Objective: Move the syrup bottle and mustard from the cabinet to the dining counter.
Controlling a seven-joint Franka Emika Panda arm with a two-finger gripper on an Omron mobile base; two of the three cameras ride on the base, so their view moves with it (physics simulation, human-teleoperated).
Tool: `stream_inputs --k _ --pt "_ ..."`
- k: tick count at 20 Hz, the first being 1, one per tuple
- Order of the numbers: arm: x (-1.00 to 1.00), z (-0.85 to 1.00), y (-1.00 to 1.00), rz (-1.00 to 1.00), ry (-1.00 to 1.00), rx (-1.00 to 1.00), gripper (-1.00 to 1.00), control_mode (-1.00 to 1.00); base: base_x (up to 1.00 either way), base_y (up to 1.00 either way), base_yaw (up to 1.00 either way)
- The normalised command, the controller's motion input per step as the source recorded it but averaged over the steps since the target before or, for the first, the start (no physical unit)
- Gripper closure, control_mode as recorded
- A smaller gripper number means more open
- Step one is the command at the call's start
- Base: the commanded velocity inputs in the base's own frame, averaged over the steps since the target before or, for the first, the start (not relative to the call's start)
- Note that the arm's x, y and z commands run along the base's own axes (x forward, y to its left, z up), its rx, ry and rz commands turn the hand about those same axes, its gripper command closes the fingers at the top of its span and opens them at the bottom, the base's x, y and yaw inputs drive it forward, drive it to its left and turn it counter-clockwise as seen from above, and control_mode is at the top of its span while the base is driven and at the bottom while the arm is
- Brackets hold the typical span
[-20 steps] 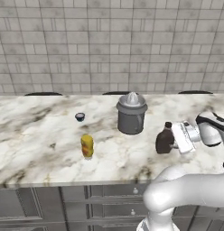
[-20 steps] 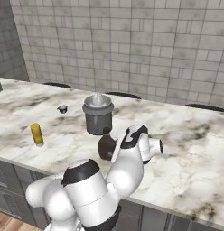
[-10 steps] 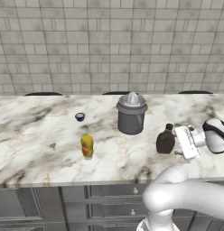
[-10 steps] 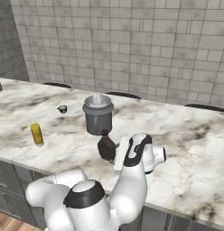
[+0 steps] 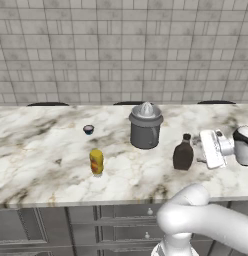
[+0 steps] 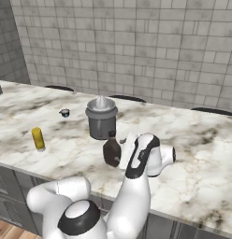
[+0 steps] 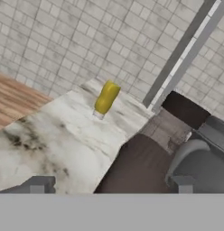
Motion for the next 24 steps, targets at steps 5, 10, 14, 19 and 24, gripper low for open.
stream_inputs --k 5,10,14,19,24 --pt "-0.01 0.55 -0.02 -0.07 -0.06 0.00 -1.00 -1.00 0.00 0.00 0.00" --pt "-0.52 0.57 0.05 -0.04 -0.12 -0.04 -1.00 -1.00 0.00 0.00 0.00" --pt "-0.91 0.72 0.35 -0.02 -0.17 -0.13 -1.00 -1.00 0.00 0.00 0.00" --pt "-0.88 0.73 0.70 0.00 -0.15 -0.23 -1.00 -1.00 0.00 0.00 0.00" --pt "-0.71 0.60 0.98 0.00 -0.16 -0.33 -1.00 -1.00 0.00 0.00 0.00"
